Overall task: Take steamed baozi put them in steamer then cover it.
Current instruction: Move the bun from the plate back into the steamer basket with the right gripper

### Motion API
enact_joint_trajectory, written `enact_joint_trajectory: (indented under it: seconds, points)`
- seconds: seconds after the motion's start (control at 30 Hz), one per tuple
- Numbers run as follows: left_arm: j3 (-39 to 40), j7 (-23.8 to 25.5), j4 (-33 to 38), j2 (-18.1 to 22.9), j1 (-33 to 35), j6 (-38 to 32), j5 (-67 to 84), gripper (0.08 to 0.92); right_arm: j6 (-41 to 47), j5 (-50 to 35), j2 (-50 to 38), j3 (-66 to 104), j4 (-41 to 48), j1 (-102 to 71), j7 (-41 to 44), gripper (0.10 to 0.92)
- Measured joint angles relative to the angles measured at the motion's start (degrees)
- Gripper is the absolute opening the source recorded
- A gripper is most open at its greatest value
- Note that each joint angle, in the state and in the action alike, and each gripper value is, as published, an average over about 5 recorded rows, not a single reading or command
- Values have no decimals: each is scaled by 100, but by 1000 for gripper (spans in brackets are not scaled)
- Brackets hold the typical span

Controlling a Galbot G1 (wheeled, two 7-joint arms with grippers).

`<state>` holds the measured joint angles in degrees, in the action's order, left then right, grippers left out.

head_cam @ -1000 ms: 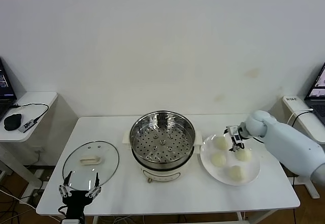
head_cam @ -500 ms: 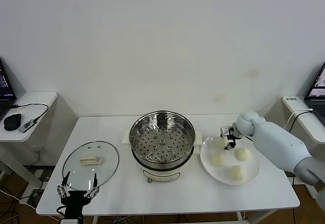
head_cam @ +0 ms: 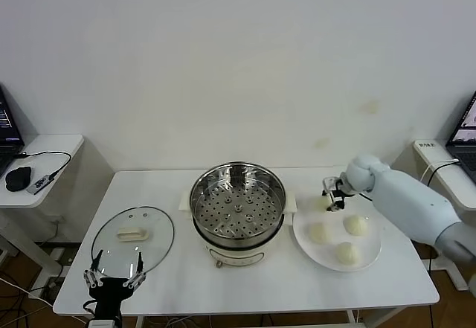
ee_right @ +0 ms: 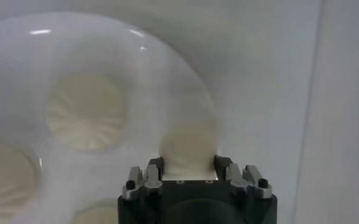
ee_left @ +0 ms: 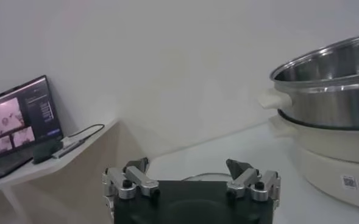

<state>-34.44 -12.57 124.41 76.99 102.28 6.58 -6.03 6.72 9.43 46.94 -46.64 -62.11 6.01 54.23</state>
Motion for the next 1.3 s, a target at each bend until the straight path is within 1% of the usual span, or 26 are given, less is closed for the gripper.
enact_joint_trajectory:
  seconds: [0.17,0.33,0.57,0.73,0.83,0.97,1.3]
  points:
    - [54,1,26,-41,-43,14,8,823,72,-601,-279,-451,-536,765,19,538]
    - [84,4,39,-81,-90,23,44,823,76,-1234,-345,-998,-1016,1648,3,543]
    - [100,9,49,-143,-132,32,124,823,77,-2053,-108,-1739,-1554,2596,-137,536]
    - [99,17,44,-172,-154,64,192,823,-36,-2420,242,-2218,-1783,2949,-300,537]
    - [103,29,65,-157,-180,90,224,823,-178,-2466,507,-2463,-1824,3054,-372,537]
    - [96,36,78,-117,-204,99,231,823,-457,-2316,893,-2731,-1773,3078,-449,535]
    - [43,28,83,-37,-180,92,226,823,-1409,-1353,1776,-3016,-1184,2764,-607,535]
